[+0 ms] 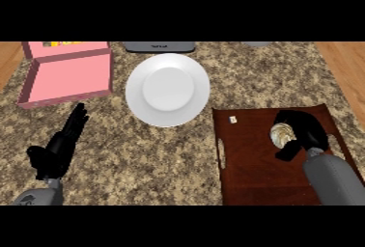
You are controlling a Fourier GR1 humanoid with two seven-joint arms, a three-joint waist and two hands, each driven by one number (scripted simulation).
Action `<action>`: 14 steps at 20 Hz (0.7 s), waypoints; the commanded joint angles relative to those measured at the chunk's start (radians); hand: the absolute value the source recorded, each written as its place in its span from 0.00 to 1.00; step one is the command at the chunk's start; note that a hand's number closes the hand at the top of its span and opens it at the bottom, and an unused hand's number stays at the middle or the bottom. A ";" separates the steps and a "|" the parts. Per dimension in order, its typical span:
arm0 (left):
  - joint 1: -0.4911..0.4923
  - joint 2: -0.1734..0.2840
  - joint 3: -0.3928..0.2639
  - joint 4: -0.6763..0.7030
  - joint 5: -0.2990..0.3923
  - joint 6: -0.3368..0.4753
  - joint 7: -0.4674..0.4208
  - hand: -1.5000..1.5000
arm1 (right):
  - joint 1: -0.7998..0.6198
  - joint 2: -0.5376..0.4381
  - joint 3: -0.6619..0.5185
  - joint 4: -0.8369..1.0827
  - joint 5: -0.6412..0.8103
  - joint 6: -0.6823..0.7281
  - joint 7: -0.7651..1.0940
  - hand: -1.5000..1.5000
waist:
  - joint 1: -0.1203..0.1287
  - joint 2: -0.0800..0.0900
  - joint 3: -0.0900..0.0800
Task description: Pick the cupcake from the tray and place it in the plate
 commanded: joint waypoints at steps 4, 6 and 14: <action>0.048 -0.013 -0.005 -0.026 -0.013 0.000 -0.025 0.50 | 0.126 0.045 0.033 -0.357 0.019 -0.033 0.106 1.00 | 0.000 0.006 0.016; -0.018 0.004 0.022 0.003 0.012 -0.013 0.020 0.50 | 0.155 0.033 0.043 -0.463 0.034 -0.030 0.121 1.00 | -0.005 0.006 0.016; 0.019 -0.003 0.010 -0.077 -0.008 0.002 0.060 0.50 | 0.168 0.062 0.064 -0.778 0.080 -0.029 0.209 1.00 | 0.000 0.006 0.016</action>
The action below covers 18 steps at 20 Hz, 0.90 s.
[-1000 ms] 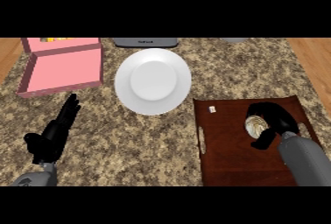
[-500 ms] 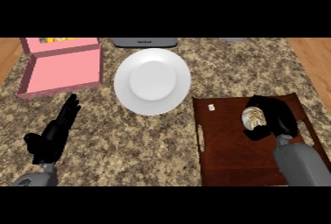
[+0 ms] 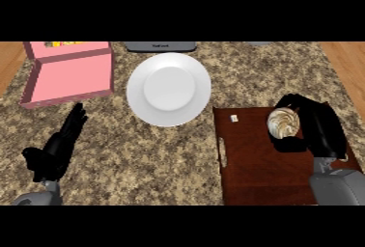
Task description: Pick the cupcake from the tray and place it in the plate
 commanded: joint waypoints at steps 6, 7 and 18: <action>-0.086 0.001 0.026 0.050 0.015 -0.019 0.036 0.50 | -0.093 0.077 0.043 -0.208 0.071 0.049 0.122 1.00 | 0.007 0.004 0.001; 0.029 0.004 0.012 0.007 0.002 -0.038 -0.034 0.50 | -0.174 0.077 0.000 -0.102 0.034 0.027 0.073 1.00 | 0.016 0.005 0.001; -0.005 0.028 0.045 0.018 0.014 -0.070 -0.008 0.50 | -0.450 0.238 0.043 0.203 0.091 0.050 0.116 1.00 | 0.023 0.007 0.001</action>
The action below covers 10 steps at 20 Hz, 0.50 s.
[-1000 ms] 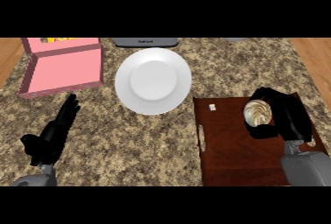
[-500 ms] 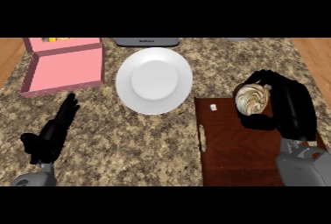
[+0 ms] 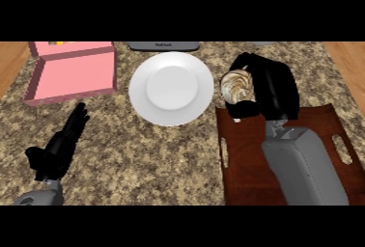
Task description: Pick the cupcake from the tray and place it in the plate
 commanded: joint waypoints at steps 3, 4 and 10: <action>-0.021 -0.003 -0.002 0.037 -0.015 -0.006 -0.036 0.50 | -0.234 0.089 0.022 0.299 -0.036 -0.089 0.045 1.00 | 0.014 0.004 0.000; -0.008 -0.008 -0.006 -0.042 -0.008 0.008 0.042 0.50 | -0.207 0.090 -0.020 0.343 -0.039 -0.106 -0.035 1.00 | 0.008 0.002 0.001; -0.057 0.001 0.009 0.061 -0.009 -0.016 -0.013 0.50 | -0.355 0.092 0.150 0.635 -0.175 -0.320 0.013 1.00 | 0.022 0.006 0.000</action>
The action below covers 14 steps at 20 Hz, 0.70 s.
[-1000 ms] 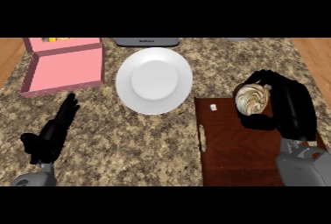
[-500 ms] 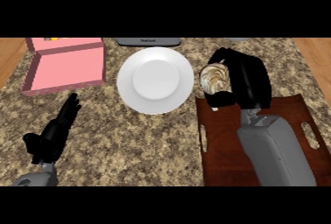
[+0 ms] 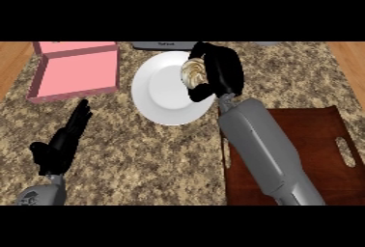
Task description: Pick the cupcake from the tray and place it in the plate
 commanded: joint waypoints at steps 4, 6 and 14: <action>-0.034 0.005 0.012 0.014 0.013 -0.018 -0.004 0.50 | -0.237 0.008 0.039 0.387 -0.155 -0.190 -0.053 1.00 | 0.027 0.008 0.000; -0.062 -0.005 -0.012 -0.006 0.005 -0.020 0.032 0.50 | -0.209 0.008 0.126 0.451 -0.195 -0.280 -0.021 1.00 | 0.051 0.013 0.000; -0.050 -0.029 -0.040 -0.009 -0.023 -0.004 0.020 0.50 | -0.265 0.008 0.148 0.552 -0.443 -0.445 0.029 0.00 | 0.067 0.015 0.000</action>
